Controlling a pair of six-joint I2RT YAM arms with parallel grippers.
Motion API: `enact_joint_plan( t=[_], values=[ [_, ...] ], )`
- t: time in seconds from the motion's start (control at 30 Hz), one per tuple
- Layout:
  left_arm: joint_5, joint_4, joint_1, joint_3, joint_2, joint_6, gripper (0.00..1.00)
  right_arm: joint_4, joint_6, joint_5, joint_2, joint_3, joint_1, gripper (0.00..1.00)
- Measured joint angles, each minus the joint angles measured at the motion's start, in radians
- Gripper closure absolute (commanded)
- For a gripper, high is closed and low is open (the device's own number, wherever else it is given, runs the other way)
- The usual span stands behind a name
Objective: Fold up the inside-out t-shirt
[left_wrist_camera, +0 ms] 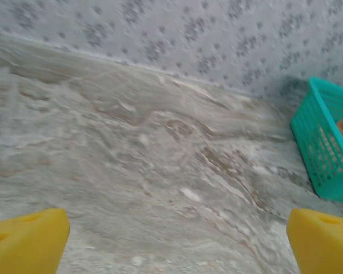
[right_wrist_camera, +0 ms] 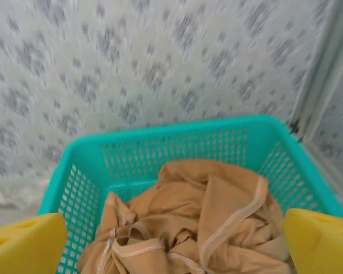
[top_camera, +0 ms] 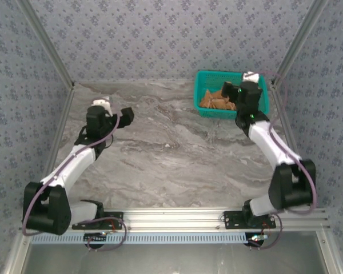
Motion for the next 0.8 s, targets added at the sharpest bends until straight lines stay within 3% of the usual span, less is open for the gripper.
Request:
enact_joint_plan(
  t=[0.2,0.5,0.67,0.8],
  values=[
    [-0.002,-0.071,-0.070,0.068,0.056,0.000,0.02,-0.373,0.034,-0.063,0.364,0.356,-0.056,0.00],
    [-0.033,-0.116,-0.091,0.075,0.060,0.000,0.02,-0.665,0.068,-0.110,0.682,0.679,-0.128,0.02],
    [-0.054,-0.129,-0.091,0.075,0.060,0.000,0.02,-0.751,0.086,-0.156,0.813,0.827,-0.131,0.18],
    [-0.067,-0.133,-0.091,0.075,0.064,0.000,0.02,-0.795,0.093,-0.198,0.904,0.937,-0.130,0.43]
  ],
)
